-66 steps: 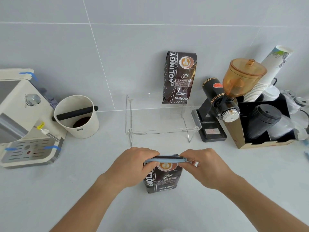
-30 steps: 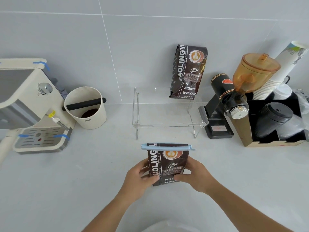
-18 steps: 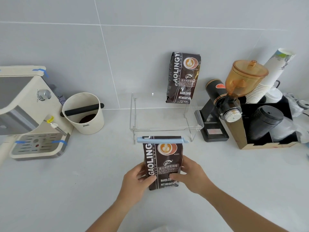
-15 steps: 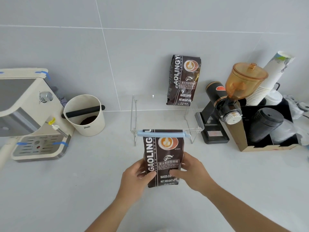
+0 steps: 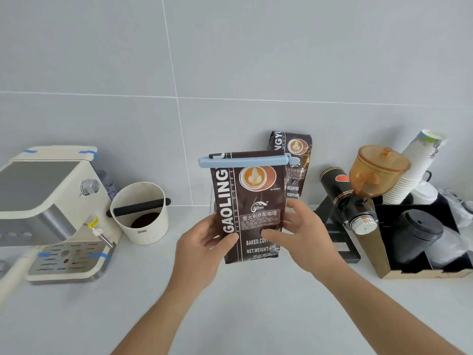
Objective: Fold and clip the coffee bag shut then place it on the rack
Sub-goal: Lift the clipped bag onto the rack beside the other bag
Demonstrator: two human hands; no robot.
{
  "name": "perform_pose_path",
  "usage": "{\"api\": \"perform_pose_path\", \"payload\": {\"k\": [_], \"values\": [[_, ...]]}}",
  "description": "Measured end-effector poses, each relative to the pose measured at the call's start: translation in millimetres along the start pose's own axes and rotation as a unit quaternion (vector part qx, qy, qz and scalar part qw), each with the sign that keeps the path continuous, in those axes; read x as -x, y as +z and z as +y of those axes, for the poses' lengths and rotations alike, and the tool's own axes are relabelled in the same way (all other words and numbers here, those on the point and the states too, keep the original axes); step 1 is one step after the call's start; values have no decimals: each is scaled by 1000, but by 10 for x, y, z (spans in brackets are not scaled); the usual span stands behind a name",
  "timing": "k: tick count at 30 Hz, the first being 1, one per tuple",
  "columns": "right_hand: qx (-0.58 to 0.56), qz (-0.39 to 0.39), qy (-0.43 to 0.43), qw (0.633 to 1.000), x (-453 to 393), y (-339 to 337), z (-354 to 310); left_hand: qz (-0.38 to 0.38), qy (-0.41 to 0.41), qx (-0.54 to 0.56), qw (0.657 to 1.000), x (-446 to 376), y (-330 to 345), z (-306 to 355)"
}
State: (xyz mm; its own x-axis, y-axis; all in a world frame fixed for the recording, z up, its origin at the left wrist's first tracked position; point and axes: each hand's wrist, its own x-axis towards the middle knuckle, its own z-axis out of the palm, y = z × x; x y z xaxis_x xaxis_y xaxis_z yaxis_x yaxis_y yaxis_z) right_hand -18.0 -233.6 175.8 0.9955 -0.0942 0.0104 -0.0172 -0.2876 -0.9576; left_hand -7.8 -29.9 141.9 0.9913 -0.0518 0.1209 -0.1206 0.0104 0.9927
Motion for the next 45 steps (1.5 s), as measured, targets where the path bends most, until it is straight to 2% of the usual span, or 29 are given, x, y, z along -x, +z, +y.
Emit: {"api": "perform_pose_path", "payload": {"k": [4, 8, 27, 35, 45], "values": [[32, 12, -34, 999, -272, -25, -229, -12, 23, -16, 1000, -321, -31, 208], [42, 31, -32, 998, -559, -5, -275, -8, 24, -41, 999, -645, -15, 211], [58, 64, 24, 996, -1759, 337, 286, 27, 3, -113, 993, -1801, 88, -460], [89, 78, 28, 993, -1844, 507, 444, 31, -6, -149, 988, -1983, 158, -632], [61, 63, 56, 995, -1893, 544, 377, 42, -28, -123, 991, -2142, 165, -660]]}}
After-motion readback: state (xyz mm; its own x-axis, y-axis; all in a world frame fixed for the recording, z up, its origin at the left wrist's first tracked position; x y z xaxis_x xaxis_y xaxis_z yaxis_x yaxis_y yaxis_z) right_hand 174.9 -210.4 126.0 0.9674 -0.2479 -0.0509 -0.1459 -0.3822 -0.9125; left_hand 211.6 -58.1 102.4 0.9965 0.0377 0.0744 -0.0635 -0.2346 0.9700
